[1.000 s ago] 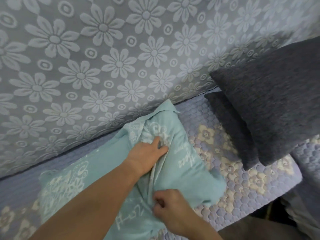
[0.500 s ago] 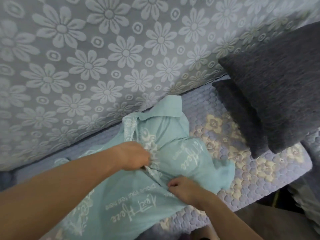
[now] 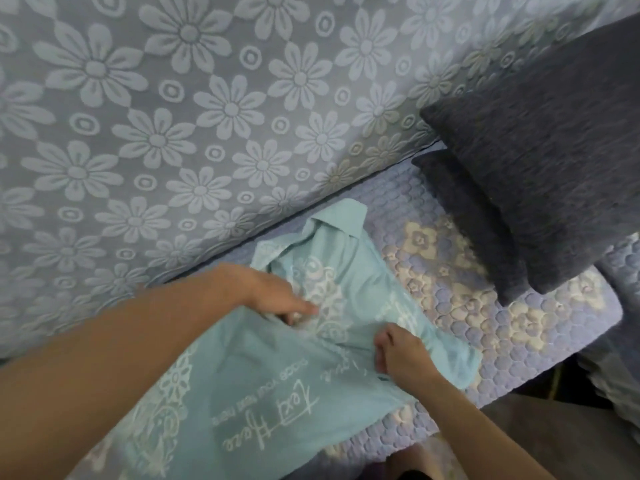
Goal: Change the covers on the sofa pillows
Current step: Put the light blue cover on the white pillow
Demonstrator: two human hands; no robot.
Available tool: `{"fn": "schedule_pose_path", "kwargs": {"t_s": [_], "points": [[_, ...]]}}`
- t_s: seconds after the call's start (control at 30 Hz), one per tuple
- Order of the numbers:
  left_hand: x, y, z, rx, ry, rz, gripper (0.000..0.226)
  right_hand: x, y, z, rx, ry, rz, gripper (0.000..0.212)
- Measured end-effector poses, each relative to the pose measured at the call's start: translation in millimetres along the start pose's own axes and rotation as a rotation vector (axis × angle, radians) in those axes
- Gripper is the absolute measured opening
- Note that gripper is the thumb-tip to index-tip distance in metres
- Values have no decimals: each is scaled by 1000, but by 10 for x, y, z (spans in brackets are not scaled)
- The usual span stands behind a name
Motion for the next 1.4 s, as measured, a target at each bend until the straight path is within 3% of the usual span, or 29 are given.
{"fn": "schedule_pose_path", "kwargs": {"t_s": [0.03,0.1,0.17,0.3,0.37,0.43,0.5,0.57,0.63,0.77,0.83,0.9,0.97,1.0,1.07,1.13,1.17,1.2,1.23,1.3,1.37,1.4], "points": [[76,86,-45,-6,8,53,73,-96,8,17,14,-27,43,28],[246,252,-80,-41,55,322,55,-126,22,-25,58,-48,238,38],[279,417,-104,-197,35,534,37,-72,40,-108,147,-36,371,45],[-101,519,134,-606,-135,524,23,62,-25,-251,375,49,263,52],[-363,365,344,-766,-156,437,20,83,-117,-235,400,71,185,48],[-480,131,581,-901,-95,362,15,71,-150,-211,360,38,214,32],[-432,-72,760,-1027,124,303,22,60,-104,-225,332,16,246,20],[-320,-195,792,-1087,405,97,25,-21,-31,-272,308,31,169,29],[-260,-265,773,-1117,498,-157,22,-157,36,-389,260,68,37,34],[-562,-324,663,-1204,226,-360,47,-558,-14,-607,-122,109,-71,40],[-854,-540,487,-1217,58,-593,61,-717,-173,-680,-258,96,-155,39],[-1197,-1059,299,-1269,-8,-820,53,-804,-339,-674,-325,42,-135,23],[-1486,-1861,186,-1305,124,-1169,28,-829,-416,-580,-407,-143,-39,17],[-1561,-2296,97,-1239,267,-1434,22,-833,-439,-533,-456,-272,35,31],[-1475,-3121,161,-953,463,-1969,36,-822,-452,-479,-512,-465,332,62],[-1311,-3704,237,-661,228,-2451,27,-828,-550,-485,-425,-547,766,55],[-1178,-3894,270,-687,208,-2635,26,-847,-585,-510,-336,-564,957,44],[-1078,-4071,266,-636,309,-2876,26,-860,-605,-534,-271,-566,1078,37],[-990,-4149,226,-631,463,-2959,26,-841,-617,-561,-230,-545,1160,37],[-867,-4148,186,-754,405,-3094,46,-790,-625,-572,-175,-491,1274,44],[-853,-3970,84,-751,369,-3152,80,-654,-664,-641,-137,-423,1338,39],[-909,-3897,-4,-775,328,-3180,79,-599,-655,-692,-121,-399,1383,36]]}}
Point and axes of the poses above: each hand's wrist, its own z-axis towards the middle knuckle, its own y-axis out of the back of the hand, x = y × z, the point moved 1 cm from there along z, towards the middle knuckle, and after that the axes turned 13 degrees about z, right-handed, at the moved point
